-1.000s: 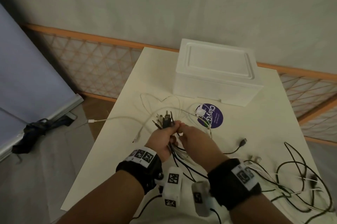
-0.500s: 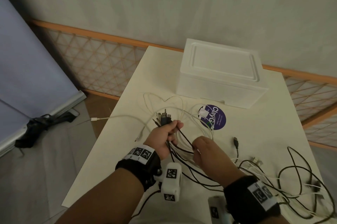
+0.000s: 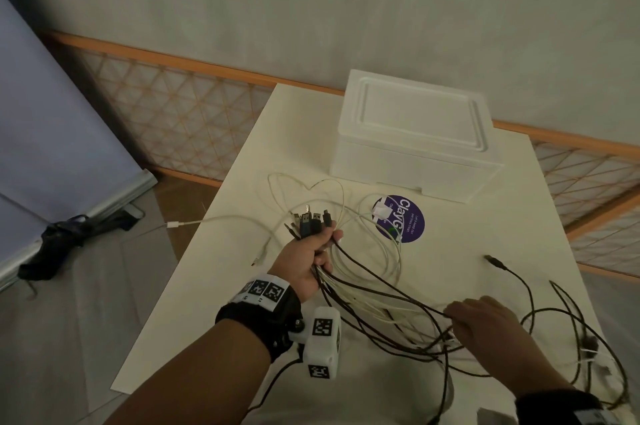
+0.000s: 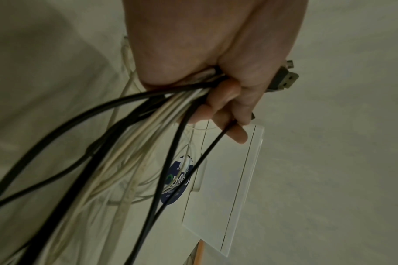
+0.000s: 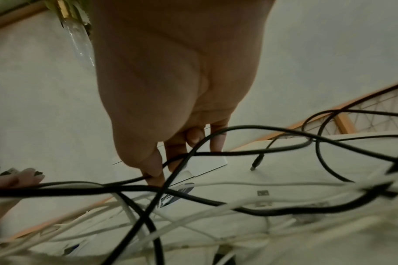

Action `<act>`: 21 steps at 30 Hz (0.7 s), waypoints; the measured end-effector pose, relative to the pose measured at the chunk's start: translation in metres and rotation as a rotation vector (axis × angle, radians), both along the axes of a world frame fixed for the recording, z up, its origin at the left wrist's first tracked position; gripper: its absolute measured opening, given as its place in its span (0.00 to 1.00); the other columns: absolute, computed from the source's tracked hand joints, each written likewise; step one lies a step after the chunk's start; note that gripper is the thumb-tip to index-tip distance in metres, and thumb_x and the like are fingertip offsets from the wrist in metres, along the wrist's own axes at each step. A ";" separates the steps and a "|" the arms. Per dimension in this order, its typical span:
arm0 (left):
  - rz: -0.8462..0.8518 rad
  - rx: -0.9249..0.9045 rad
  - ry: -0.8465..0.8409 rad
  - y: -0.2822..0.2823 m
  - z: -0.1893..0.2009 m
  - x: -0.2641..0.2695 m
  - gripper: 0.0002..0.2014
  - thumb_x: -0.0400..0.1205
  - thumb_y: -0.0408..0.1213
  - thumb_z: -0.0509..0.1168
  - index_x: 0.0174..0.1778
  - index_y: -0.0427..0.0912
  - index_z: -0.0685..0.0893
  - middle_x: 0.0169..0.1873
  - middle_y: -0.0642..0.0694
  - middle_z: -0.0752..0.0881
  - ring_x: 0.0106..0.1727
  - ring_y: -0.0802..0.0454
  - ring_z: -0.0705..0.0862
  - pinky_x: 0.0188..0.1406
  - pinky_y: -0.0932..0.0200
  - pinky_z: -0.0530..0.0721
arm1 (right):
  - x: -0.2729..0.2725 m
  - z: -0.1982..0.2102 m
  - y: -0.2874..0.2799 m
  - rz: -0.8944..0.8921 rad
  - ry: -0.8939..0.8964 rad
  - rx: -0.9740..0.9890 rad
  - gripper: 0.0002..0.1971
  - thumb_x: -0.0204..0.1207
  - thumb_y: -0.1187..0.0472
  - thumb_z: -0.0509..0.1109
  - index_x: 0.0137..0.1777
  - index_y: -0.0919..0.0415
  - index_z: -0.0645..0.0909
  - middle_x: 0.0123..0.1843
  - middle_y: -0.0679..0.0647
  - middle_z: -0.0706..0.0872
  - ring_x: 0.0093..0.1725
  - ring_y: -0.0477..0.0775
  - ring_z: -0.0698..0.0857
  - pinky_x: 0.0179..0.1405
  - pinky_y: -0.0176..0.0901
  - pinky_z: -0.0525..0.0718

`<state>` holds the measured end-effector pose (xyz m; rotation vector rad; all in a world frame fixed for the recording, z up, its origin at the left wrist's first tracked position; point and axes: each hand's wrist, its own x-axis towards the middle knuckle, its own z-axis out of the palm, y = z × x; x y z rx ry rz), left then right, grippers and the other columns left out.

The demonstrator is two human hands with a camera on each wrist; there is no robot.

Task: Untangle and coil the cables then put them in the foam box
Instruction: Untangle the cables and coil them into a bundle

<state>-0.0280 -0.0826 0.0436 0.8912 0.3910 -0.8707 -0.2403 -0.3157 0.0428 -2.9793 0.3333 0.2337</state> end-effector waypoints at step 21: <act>0.137 0.005 -0.029 0.049 0.005 -0.029 0.23 0.83 0.42 0.65 0.19 0.40 0.79 0.20 0.45 0.77 0.25 0.49 0.80 0.29 0.56 0.82 | 0.025 0.024 0.023 -0.114 -0.124 0.276 0.46 0.60 0.16 0.51 0.67 0.46 0.81 0.59 0.44 0.84 0.59 0.46 0.82 0.61 0.46 0.80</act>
